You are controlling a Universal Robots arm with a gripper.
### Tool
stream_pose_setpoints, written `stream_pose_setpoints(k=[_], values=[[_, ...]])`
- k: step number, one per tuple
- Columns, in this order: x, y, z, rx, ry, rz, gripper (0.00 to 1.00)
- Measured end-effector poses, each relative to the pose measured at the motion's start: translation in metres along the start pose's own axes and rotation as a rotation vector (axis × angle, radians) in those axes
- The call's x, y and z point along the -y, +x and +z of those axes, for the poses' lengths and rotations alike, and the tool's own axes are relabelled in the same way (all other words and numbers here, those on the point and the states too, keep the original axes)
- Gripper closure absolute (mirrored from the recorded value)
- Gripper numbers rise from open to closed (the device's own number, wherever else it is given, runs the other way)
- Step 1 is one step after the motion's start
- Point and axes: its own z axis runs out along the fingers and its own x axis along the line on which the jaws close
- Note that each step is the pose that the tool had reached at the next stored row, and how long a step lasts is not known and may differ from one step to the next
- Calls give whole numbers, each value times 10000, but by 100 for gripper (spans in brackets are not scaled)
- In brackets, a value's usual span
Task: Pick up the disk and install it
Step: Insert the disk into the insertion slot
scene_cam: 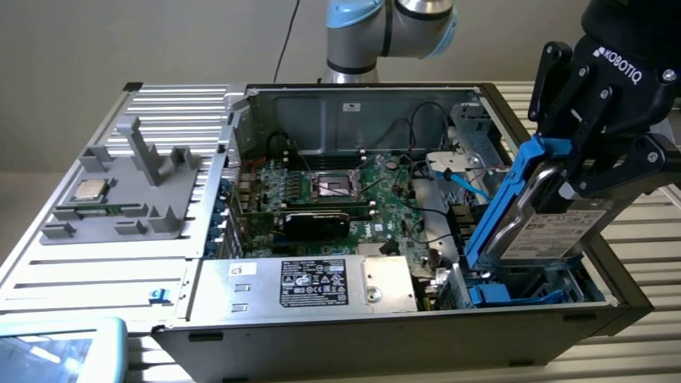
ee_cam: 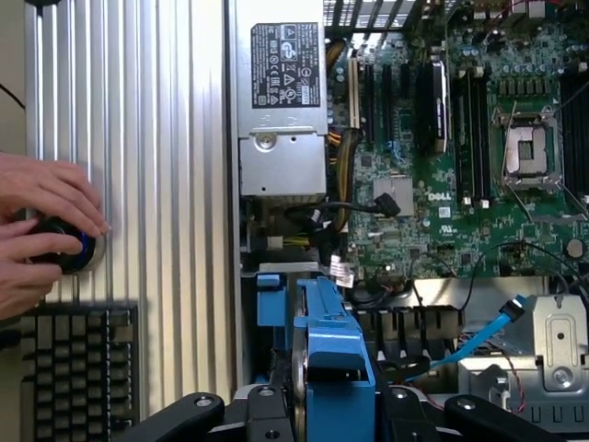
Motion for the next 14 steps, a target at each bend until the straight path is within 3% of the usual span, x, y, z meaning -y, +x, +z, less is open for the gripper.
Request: stream_pose_setpoints(k=[6, 14], values=[[-4, 29, 9, 70, -3, -18, 63], [0, 42, 57, 75, -4, -28, 63]])
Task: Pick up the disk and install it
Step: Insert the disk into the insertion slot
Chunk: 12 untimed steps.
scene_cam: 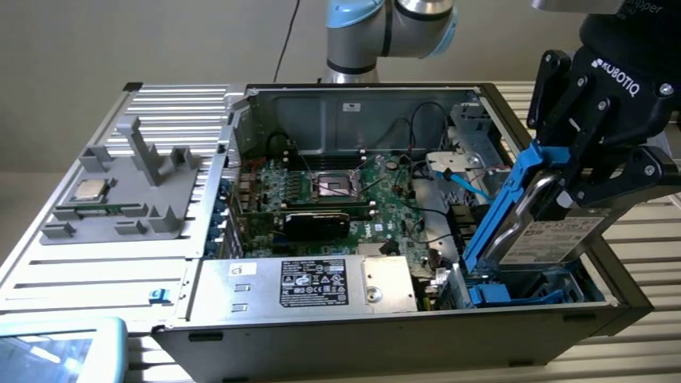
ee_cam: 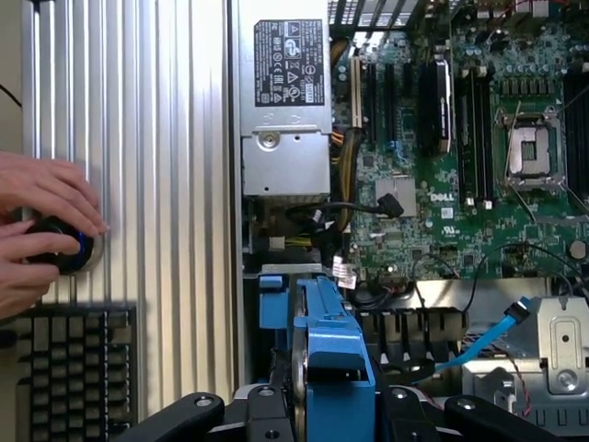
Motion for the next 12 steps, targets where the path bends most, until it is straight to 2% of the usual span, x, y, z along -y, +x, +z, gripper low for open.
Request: stream_pose_setpoints(k=[8, 12], values=[[3, 7, 67, 9, -1, -12, 63], [4, 9, 91, 41, -2, -22, 63]])
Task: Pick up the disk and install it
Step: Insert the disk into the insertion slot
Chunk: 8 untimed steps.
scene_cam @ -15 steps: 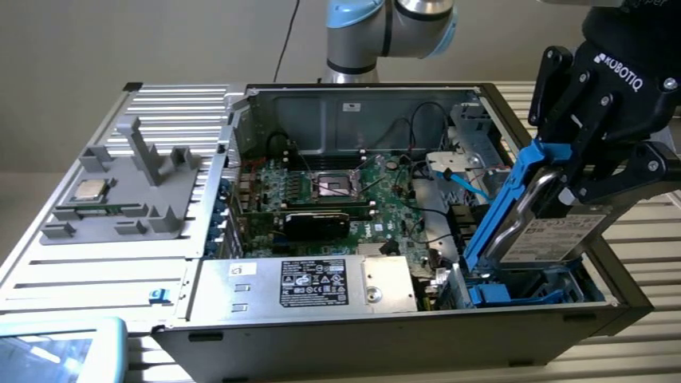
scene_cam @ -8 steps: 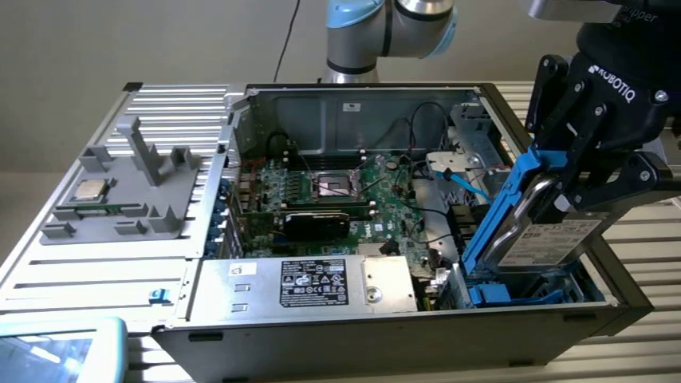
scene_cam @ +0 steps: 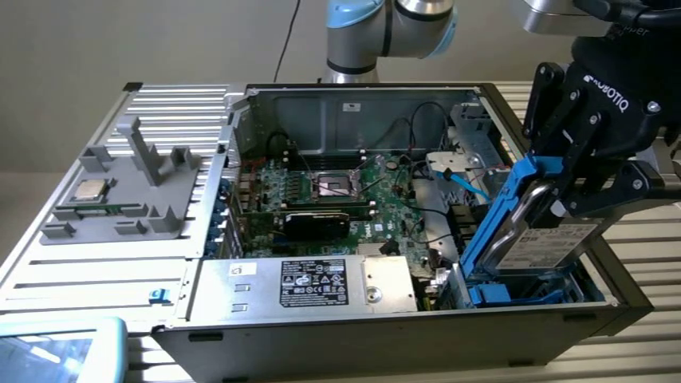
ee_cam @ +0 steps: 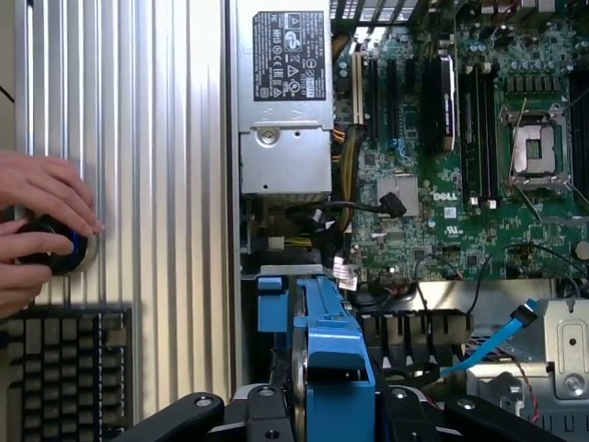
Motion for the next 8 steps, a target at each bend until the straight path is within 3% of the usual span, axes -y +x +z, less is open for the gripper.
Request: stream_pose_setpoints(k=[8], values=[[2, 25, 21, 58, -3, -34, 63]])
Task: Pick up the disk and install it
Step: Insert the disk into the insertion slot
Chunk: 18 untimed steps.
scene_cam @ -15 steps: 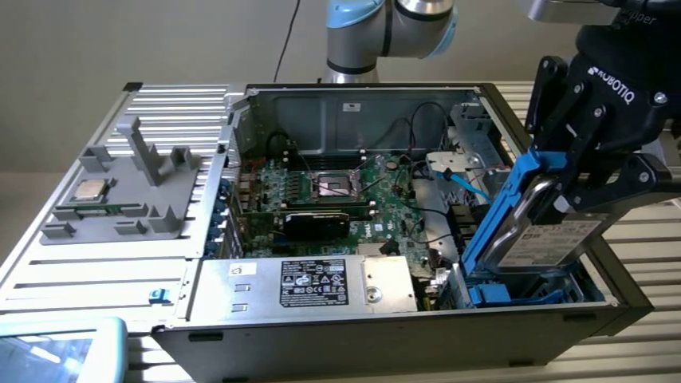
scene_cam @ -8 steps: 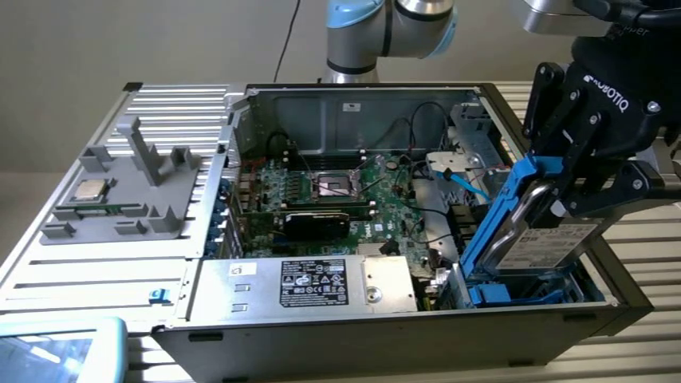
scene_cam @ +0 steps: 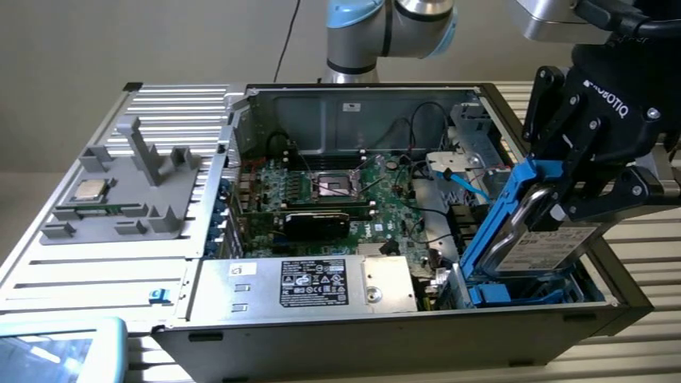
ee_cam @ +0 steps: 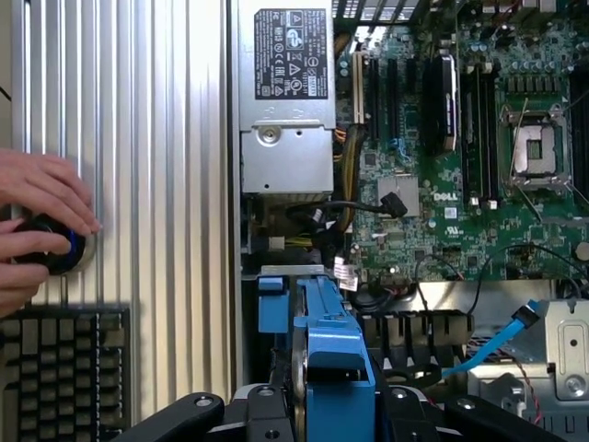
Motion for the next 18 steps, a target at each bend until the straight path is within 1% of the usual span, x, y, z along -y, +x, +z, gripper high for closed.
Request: stream_pose_setpoints(k=[18], values=[[3, 5, 89, 25, -2, -64, 63]])
